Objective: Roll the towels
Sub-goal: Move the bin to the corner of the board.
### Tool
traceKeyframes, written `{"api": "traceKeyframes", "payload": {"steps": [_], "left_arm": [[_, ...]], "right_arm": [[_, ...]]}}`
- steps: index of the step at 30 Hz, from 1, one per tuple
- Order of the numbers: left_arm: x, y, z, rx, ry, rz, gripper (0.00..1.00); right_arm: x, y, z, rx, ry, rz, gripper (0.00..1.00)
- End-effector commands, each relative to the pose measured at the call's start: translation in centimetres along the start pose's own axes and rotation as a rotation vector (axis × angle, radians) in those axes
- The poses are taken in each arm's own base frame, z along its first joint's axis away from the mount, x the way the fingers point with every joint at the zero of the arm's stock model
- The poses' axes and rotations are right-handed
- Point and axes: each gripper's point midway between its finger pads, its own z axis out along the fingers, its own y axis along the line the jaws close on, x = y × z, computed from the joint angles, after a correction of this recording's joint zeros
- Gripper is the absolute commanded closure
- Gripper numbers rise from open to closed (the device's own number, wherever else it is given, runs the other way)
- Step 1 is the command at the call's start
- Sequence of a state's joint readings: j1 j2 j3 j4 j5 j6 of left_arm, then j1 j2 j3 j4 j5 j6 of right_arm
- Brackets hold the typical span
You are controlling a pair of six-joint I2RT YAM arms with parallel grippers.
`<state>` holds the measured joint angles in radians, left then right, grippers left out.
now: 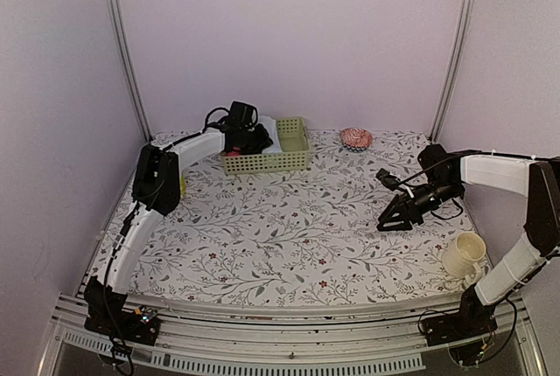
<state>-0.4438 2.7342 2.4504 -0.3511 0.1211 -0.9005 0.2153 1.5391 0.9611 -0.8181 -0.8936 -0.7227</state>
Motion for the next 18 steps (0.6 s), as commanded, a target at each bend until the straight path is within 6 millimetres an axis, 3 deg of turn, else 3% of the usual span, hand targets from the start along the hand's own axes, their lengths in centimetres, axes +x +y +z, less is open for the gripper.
{"api": "traceKeyframes", "payload": {"steps": [1,3,8,18], "left_arm": [[-2.2,0.4,-2.0,-0.058,-0.021,0.052,1.00],[-1.7,1.1,-1.6,-0.063,-0.001,0.017,1.00],[-0.7,2.2,-0.5,-0.056,0.025,-0.015,0.81],[-1.4,0.6,-0.9,0.007,0.005,0.018,0.58]], "right_arm": [[0.2,0.2,0.1,-0.019,-0.006,-0.003,0.46],[0.1,0.3,0.0,-0.018,-0.007,-0.005,0.46],[0.1,0.3,0.0,-0.015,-0.009,-0.009,0.46],[0.1,0.4,-0.1,-0.011,-0.011,-0.015,0.45]]}}
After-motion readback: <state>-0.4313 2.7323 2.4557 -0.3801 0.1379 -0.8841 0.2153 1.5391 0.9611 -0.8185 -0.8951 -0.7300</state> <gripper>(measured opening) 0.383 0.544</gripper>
